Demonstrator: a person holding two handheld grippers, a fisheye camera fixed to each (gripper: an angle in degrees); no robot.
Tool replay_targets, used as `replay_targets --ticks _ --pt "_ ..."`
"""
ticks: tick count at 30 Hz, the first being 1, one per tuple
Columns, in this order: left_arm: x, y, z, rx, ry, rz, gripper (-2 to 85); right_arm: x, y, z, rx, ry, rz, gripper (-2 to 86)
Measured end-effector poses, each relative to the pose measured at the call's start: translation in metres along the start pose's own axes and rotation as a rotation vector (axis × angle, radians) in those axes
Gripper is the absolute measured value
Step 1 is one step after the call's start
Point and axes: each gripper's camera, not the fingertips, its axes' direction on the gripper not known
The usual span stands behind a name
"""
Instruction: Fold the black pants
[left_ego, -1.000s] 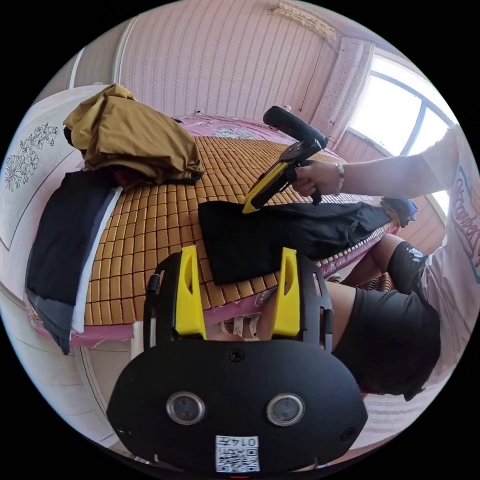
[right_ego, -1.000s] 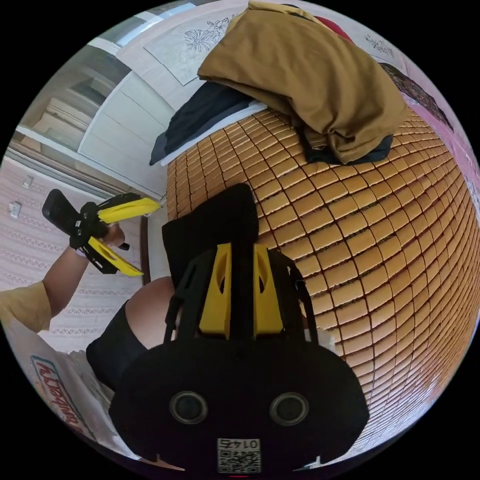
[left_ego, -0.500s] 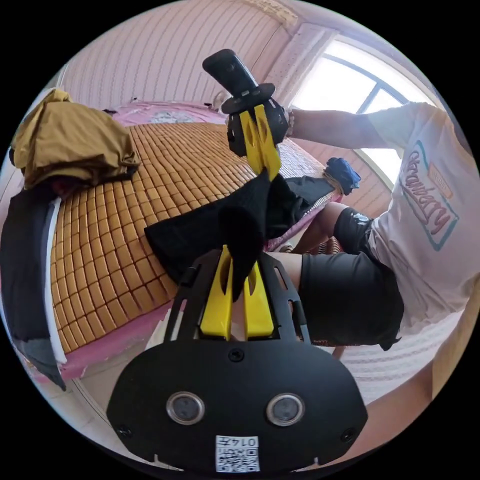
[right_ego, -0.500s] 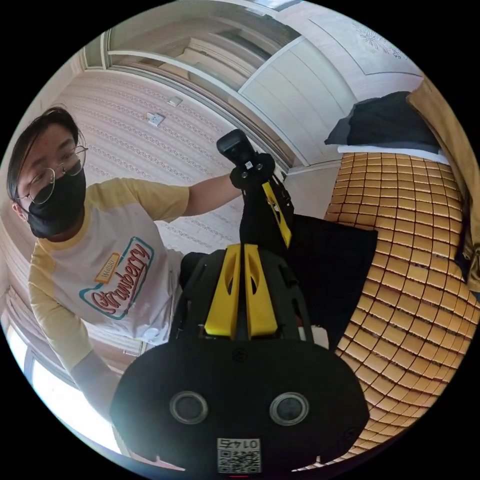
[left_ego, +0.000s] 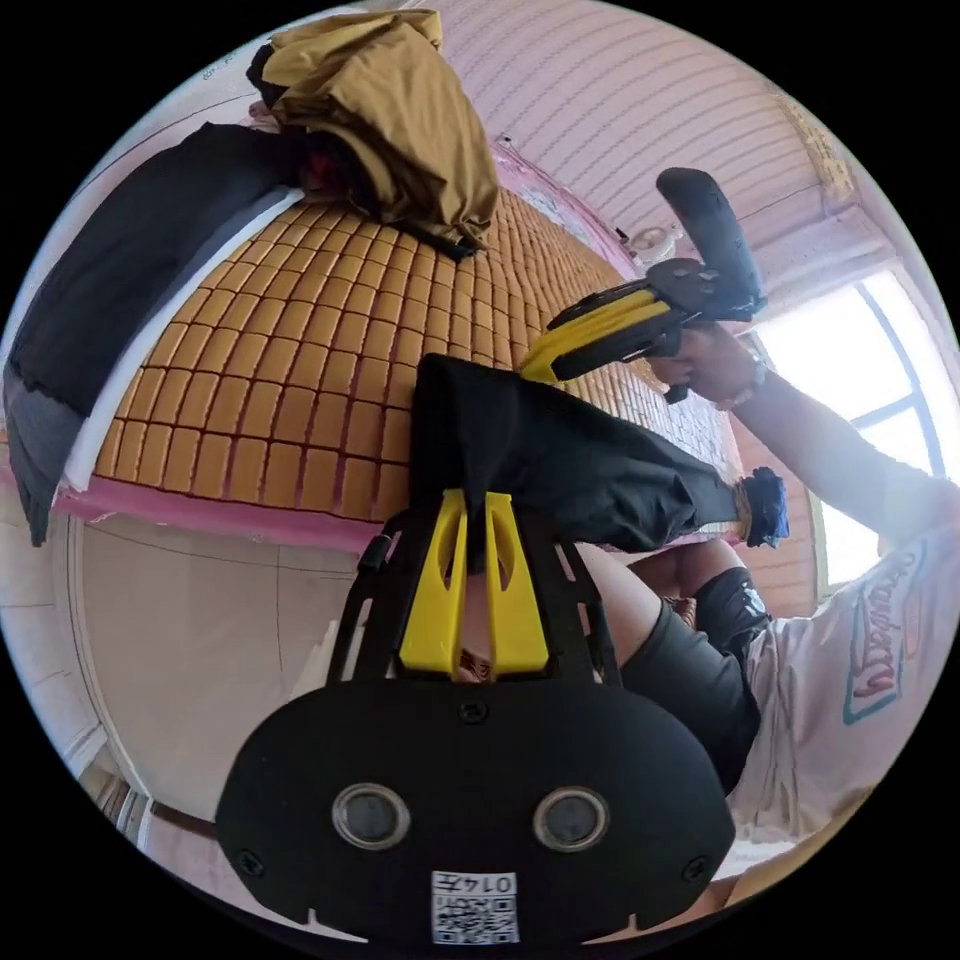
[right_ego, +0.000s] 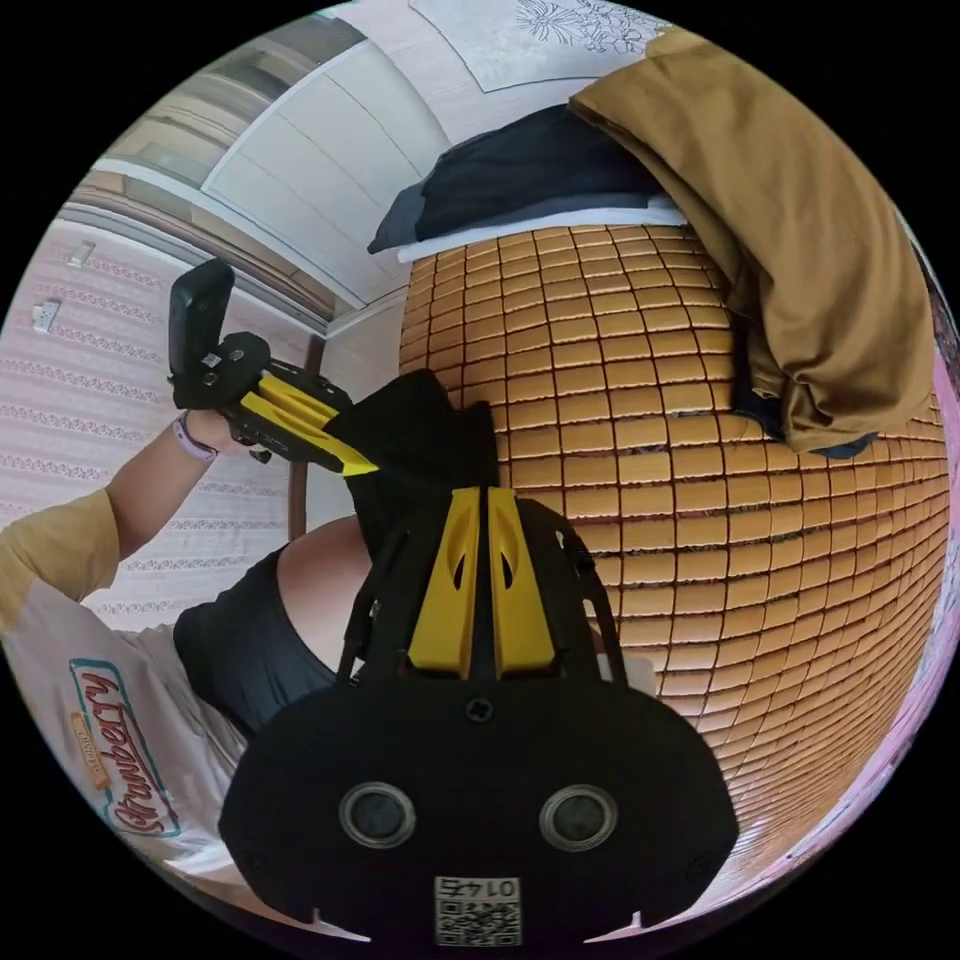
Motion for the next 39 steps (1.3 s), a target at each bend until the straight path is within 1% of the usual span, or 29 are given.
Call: replay_targets --ticks 1,3,5,7,9,10,12,15,16,18,20,23,26,28,29,31,32,34,35,36,37,39 --pt "-0.001 -0.005 0.008 -0.044 -0.016 -0.013 -0.1 0.001 0.001 0.000 -0.002 0.029 0.017 0.0" --pt "-0.004 -0.010 0.010 -0.047 0.008 -0.034 0.0 0.006 0.012 -0.001 -0.015 0.110 0.090 0.0" --pt "-0.008 -0.015 0.009 -0.038 0.029 -0.056 0.1 0.009 0.035 -0.017 0.036 0.097 0.119 0.0" --pt "-0.010 -0.020 0.005 0.028 -0.014 -0.084 0.3 0.013 0.071 -0.039 0.112 0.104 0.162 0.1" --pt "-0.010 -0.028 0.002 0.078 -0.069 -0.112 1.0 0.018 0.133 -0.066 0.189 0.129 0.242 0.3" --pt "-0.009 -0.034 0.001 0.109 -0.101 -0.140 1.9 0.019 0.150 -0.071 0.197 0.140 0.268 0.4" --pt "-0.009 -0.043 0.000 0.143 -0.118 -0.202 3.6 0.022 0.218 -0.083 0.201 0.197 0.405 0.9" --pt "-0.007 -0.050 -0.002 0.159 -0.043 -0.258 7.2 0.017 0.291 -0.083 0.183 0.200 0.559 2.5" --pt "-0.005 -0.047 -0.005 0.168 -0.035 -0.272 9.4 0.014 0.302 -0.081 0.178 0.197 0.584 2.9" --pt "0.000 -0.037 -0.011 0.182 -0.070 -0.298 10.9 0.005 0.337 -0.071 0.163 0.205 0.649 5.5" --pt "0.008 -0.022 -0.019 0.211 -0.103 -0.318 11.0 0.000 0.351 -0.063 0.170 0.212 0.682 6.9" --pt "0.035 0.004 -0.027 0.245 -0.153 -0.306 9.0 0.002 0.359 -0.053 0.157 0.251 0.724 7.1" --pt "0.080 0.019 -0.021 0.237 -0.161 -0.209 5.2 0.010 0.364 -0.051 0.151 0.290 0.767 6.9" --pt "0.131 0.020 0.003 0.178 -0.102 -0.042 1.5 0.010 0.369 -0.054 0.167 0.271 0.783 6.9" --pt "0.144 0.019 0.011 0.158 -0.090 -0.002 0.8 0.004 0.375 -0.061 0.206 0.263 0.782 6.9" --pt "0.202 0.014 0.052 0.072 -0.030 0.160 -0.4 -0.012 0.385 -0.073 0.270 0.275 0.762 6.9" --pt "0.218 0.012 0.064 0.041 -0.015 0.216 -0.3 -0.027 0.392 -0.080 0.313 0.288 0.728 6.9" --pt "0.284 0.007 0.111 -0.058 -0.029 0.430 0.2 -0.053 0.398 -0.084 0.353 0.259 0.628 6.8" --pt "0.299 0.007 0.122 -0.074 -0.042 0.479 0.4 -0.069 0.400 -0.081 0.343 0.224 0.563 7.1" --pt "0.326 0.006 0.144 -0.108 -0.081 0.565 3.1 -0.084 0.399 -0.075 0.304 0.197 0.505 7.4" --pt "0.350 0.007 0.164 -0.136 -0.110 0.645 5.5 -0.091 0.398 -0.072 0.284 0.190 0.476 7.5" --pt "0.379 0.009 0.191 -0.174 -0.131 0.739 7.9 -0.115 0.400 -0.063 0.254 0.201 0.400 7.7"
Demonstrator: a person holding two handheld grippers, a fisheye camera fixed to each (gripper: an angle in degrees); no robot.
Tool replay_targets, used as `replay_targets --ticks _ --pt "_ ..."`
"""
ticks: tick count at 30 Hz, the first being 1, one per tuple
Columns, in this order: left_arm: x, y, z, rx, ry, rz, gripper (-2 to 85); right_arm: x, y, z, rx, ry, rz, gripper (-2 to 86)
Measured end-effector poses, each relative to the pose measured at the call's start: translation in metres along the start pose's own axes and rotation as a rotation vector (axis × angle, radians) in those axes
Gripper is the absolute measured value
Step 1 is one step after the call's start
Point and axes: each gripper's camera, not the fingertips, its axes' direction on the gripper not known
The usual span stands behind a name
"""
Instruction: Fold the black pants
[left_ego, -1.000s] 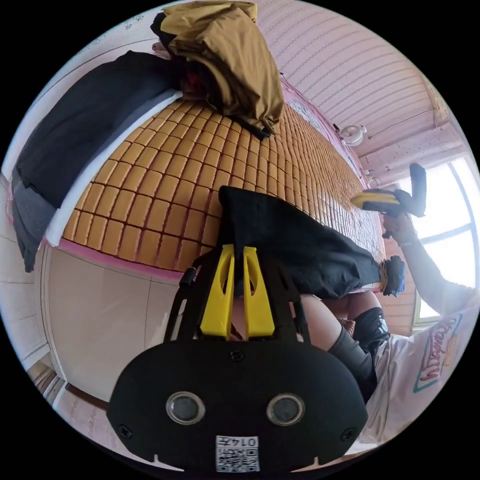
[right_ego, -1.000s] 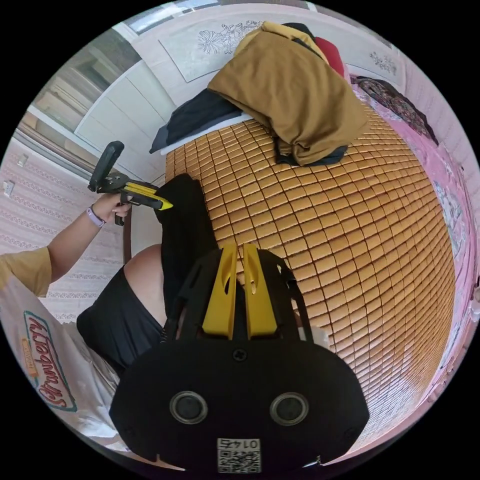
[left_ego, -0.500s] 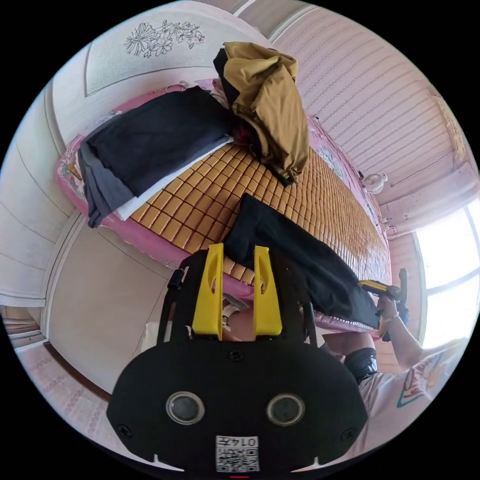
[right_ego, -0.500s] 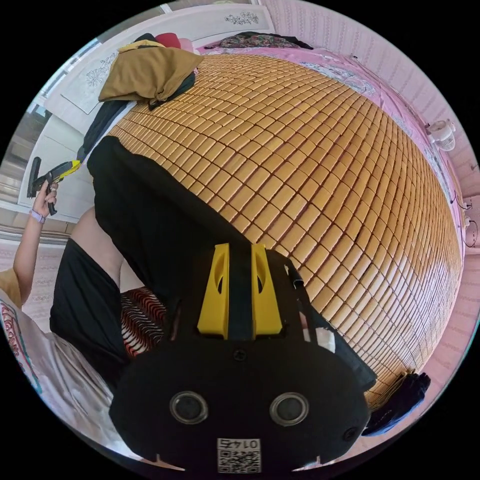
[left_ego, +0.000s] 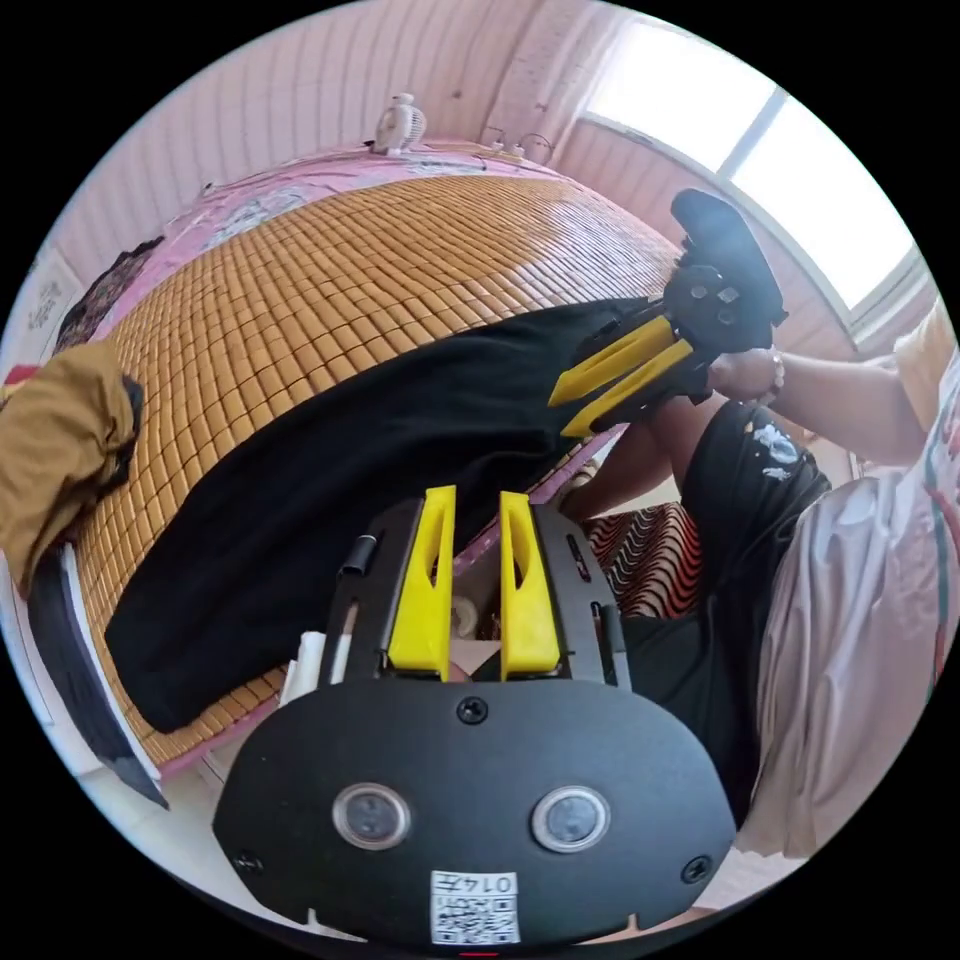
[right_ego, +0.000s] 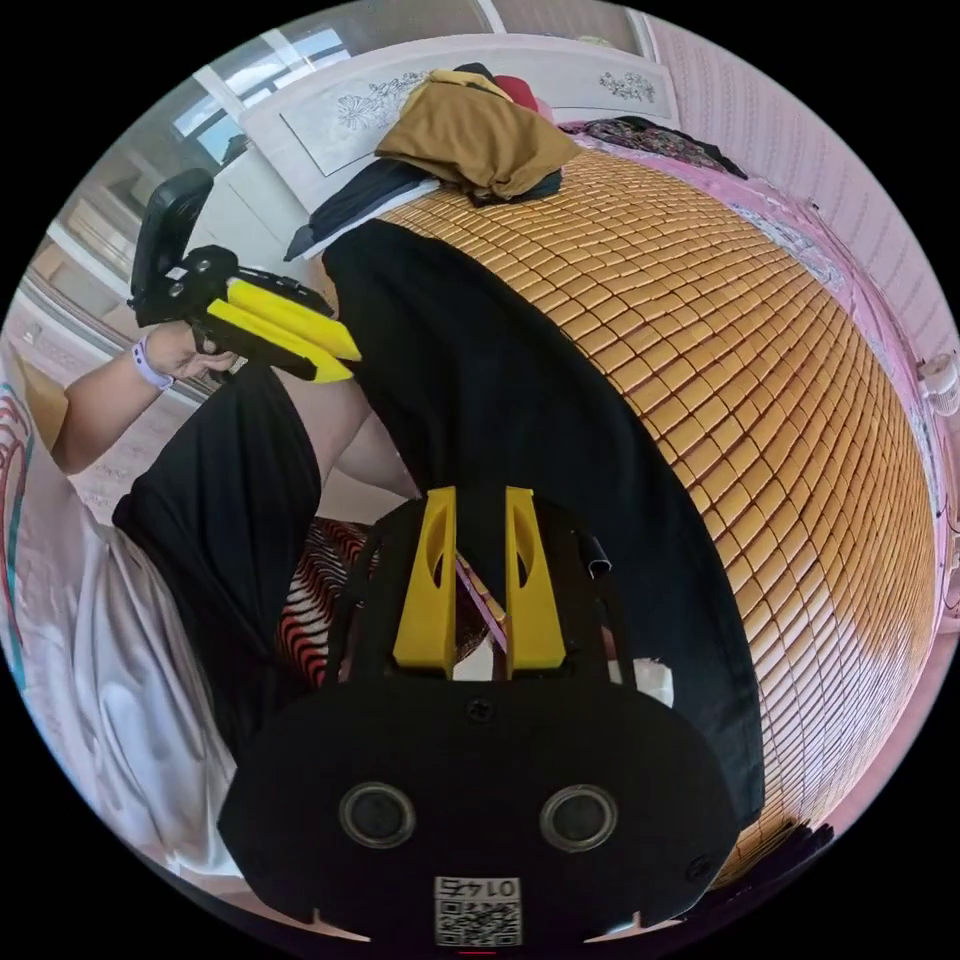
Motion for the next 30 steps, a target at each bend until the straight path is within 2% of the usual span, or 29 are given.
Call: replay_targets --ticks 4,6,12,18,23,25,28,30 --pt "0.029 -0.035 0.054 -0.187 -0.044 0.063 8.6 -0.006 0.013 0.008 -0.076 0.032 0.016 6.4" --pt "0.032 -0.041 0.063 -0.176 -0.072 0.010 5.8 -0.002 0.020 0.001 -0.059 0.088 0.055 1.4" --pt "0.055 -0.048 0.058 -0.128 -0.037 0.011 -0.2 0.005 0.031 -0.043 -0.008 0.052 0.067 -0.7" --pt "0.105 -0.044 0.061 -0.171 -0.171 0.141 -0.7 0.007 0.045 -0.068 -0.015 -0.052 0.008 -0.7" --pt "0.111 -0.045 0.086 -0.224 -0.164 0.069 -0.5 0.015 0.054 -0.056 -0.102 -0.042 0.062 1.1" --pt "0.110 -0.045 0.081 -0.195 -0.164 0.036 0.9 0.019 0.065 -0.070 -0.056 -0.050 0.086 2.8" --pt "0.104 -0.045 0.076 -0.157 -0.109 -0.011 3.6 0.054 0.104 -0.106 0.043 0.029 0.307 5.8" --pt "0.102 -0.048 0.076 -0.119 -0.078 -0.038 3.9 0.101 0.157 -0.138 0.110 0.146 0.621 9.5"
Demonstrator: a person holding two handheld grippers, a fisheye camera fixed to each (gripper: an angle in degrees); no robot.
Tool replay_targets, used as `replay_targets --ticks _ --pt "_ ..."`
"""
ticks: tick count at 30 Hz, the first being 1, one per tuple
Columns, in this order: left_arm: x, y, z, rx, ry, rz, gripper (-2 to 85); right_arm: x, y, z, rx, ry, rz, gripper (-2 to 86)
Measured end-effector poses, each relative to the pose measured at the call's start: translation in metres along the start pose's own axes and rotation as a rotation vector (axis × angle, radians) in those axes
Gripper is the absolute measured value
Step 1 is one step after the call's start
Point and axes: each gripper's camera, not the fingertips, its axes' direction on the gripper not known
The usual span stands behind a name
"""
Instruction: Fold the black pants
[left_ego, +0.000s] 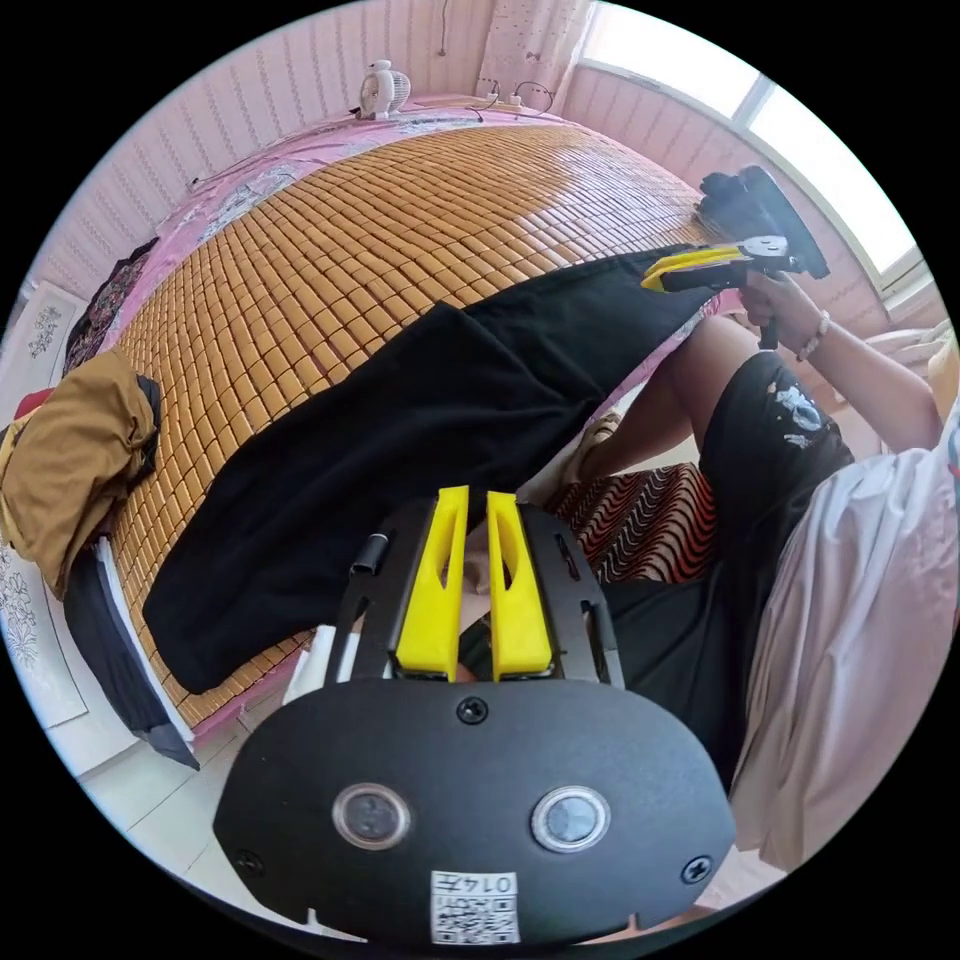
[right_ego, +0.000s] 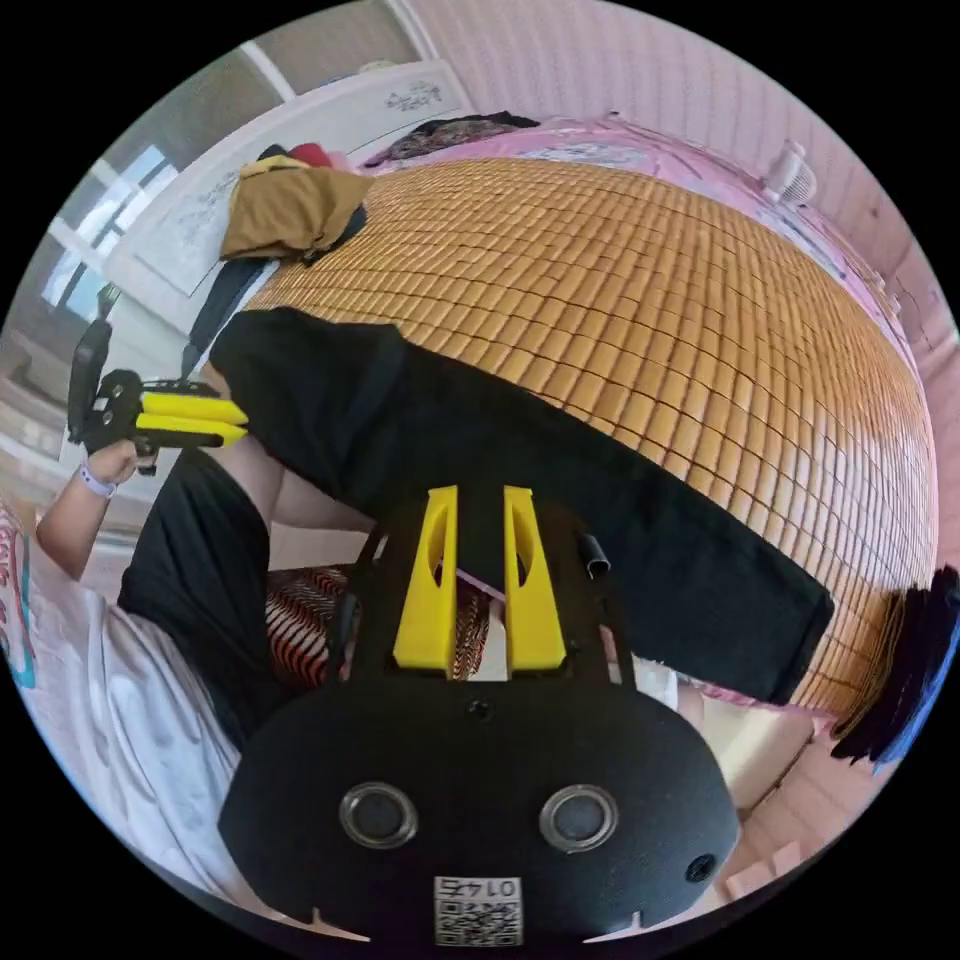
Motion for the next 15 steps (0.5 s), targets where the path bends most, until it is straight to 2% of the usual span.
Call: replay_targets --ticks 3,6,10,15 --pt "0.000 -0.010 0.010 0.023 0.046 -0.026 4.2 0.090 0.030 -0.036 0.078 0.232 0.383 13.2" --pt "0.002 -0.023 0.026 0.042 0.070 -0.048 4.3 0.147 0.052 -0.053 0.111 0.323 0.562 14.2" --pt "-0.002 -0.040 0.054 0.020 0.087 -0.099 4.2 0.180 0.048 -0.043 0.015 0.295 0.578 13.1" --pt "0.003 -0.051 0.073 -0.023 0.041 -0.086 3.9 0.170 0.024 -0.045 -0.098 0.348 0.367 5.0"
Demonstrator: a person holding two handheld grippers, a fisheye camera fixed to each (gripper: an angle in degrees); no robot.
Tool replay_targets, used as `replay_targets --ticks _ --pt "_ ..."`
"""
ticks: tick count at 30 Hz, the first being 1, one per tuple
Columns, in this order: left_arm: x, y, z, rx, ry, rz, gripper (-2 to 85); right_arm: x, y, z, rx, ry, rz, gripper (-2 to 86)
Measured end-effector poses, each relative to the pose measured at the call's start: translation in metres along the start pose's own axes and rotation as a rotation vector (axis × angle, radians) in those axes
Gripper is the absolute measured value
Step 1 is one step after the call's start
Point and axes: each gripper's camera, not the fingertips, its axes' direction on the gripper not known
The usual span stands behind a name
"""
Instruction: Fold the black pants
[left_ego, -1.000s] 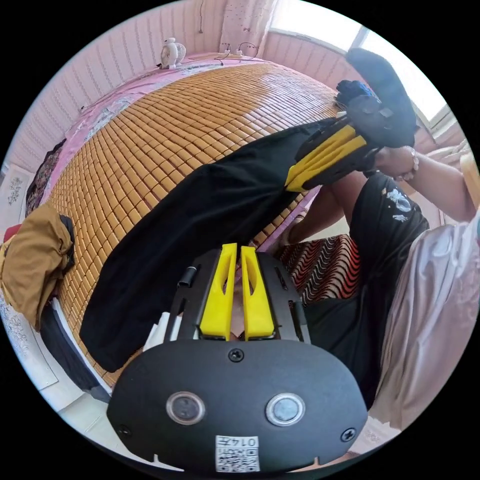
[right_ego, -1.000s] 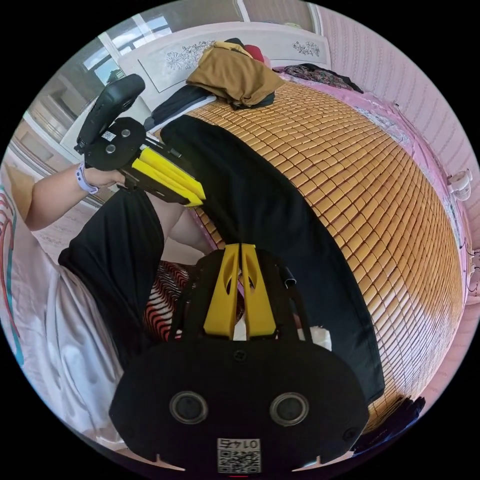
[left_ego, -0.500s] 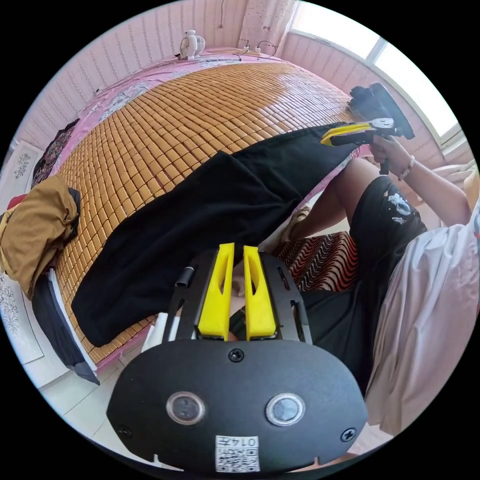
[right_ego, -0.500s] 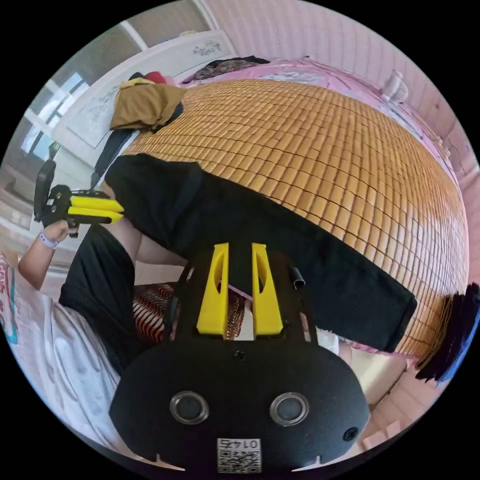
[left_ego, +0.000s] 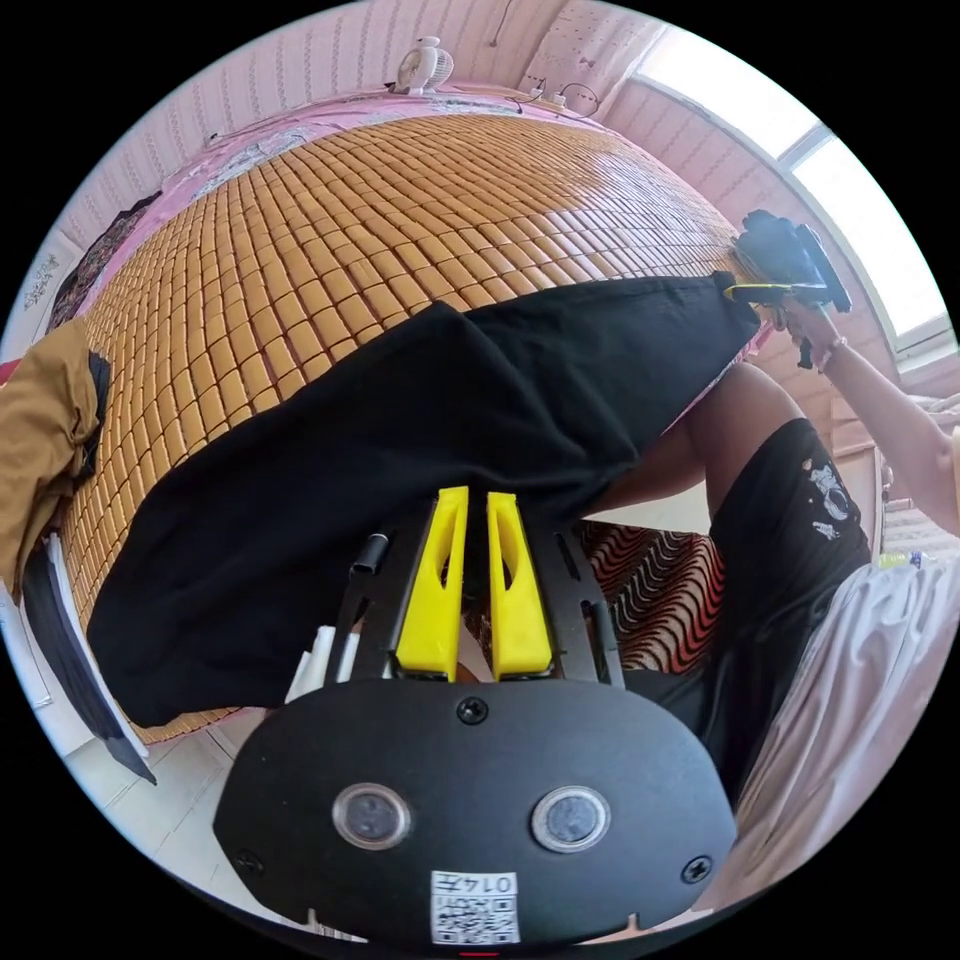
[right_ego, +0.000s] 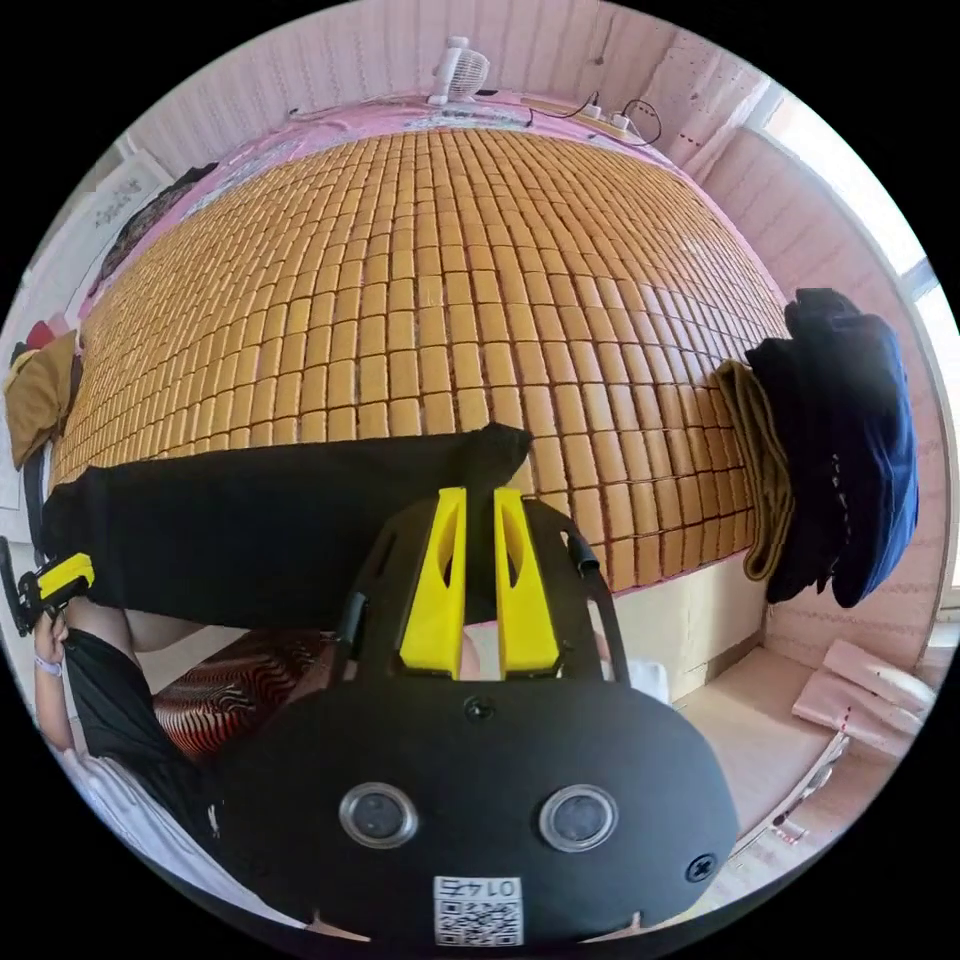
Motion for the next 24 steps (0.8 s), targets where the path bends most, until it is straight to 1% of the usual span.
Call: replay_targets --ticks 2,5,7,10,12,13,14,15,16,17,18,19,20,21,22,24 --pt "0.004 -0.001 0.002 0.002 -0.021 0.016 3.4 0.004 -0.007 -0.009 -0.001 0.044 -0.023 4.8" --pt "0.008 -0.002 0.007 0.002 0.005 0.030 1.7 0.031 -0.012 -0.027 0.050 -0.017 0.114 5.3" --pt "0.010 -0.001 0.010 0.007 0.007 0.023 1.1 0.045 -0.011 -0.024 0.037 -0.035 0.182 6.0" --pt "0.013 0.001 0.004 0.022 -0.003 0.023 0.7 0.053 -0.006 -0.023 -0.025 0.045 0.242 6.3" --pt "0.017 0.003 -0.003 0.066 0.001 0.048 0.1 0.043 0.000 -0.045 0.040 0.115 0.229 4.9" --pt "0.022 0.003 -0.006 0.105 0.018 0.070 -0.4 0.036 0.002 -0.051 0.070 0.117 0.212 4.4" --pt "0.024 0.002 -0.007 0.122 0.031 0.084 -0.6 0.018 0.003 -0.064 0.132 0.088 0.154 3.2" --pt "0.029 -0.001 -0.004 0.136 0.071 0.105 -0.8 -0.009 0.002 -0.074 0.176 0.006 0.047 2.2" --pt "0.034 -0.007 0.004 0.118 0.114 0.118 -0.9 -0.026 0.000 -0.077 0.190 -0.048 -0.022 1.8" --pt "0.036 -0.010 0.008 0.108 0.131 0.118 -0.9 -0.061 -0.003 -0.083 0.212 -0.159 -0.149 1.0" --pt "0.040 -0.013 0.016 0.097 0.152 0.116 -0.9 -0.101 -0.007 -0.085 0.211 -0.259 -0.276 0.3" --pt "0.043 -0.016 0.024 0.085 0.142 0.105 -1.0 -0.122 -0.010 -0.085 0.197 -0.308 -0.343 0.1" --pt "0.045 -0.016 0.027 0.078 0.130 0.103 -1.0 -0.164 -0.015 -0.083 0.152 -0.380 -0.483 -0.4" --pt "0.048 -0.017 0.033 0.059 0.104 0.105 -1.0 -0.203 -0.017 -0.082 0.118 -0.401 -0.600 -0.6" --pt "0.049 -0.017 0.034 0.064 0.093 0.104 -1.0 -0.220 -0.018 -0.081 0.113 -0.392 -0.655 -0.7" --pt "0.049 -0.015 0.034 0.069 0.082 0.103 -1.0 -0.270 -0.023 -0.077 0.123 -0.284 -0.797 -0.9"
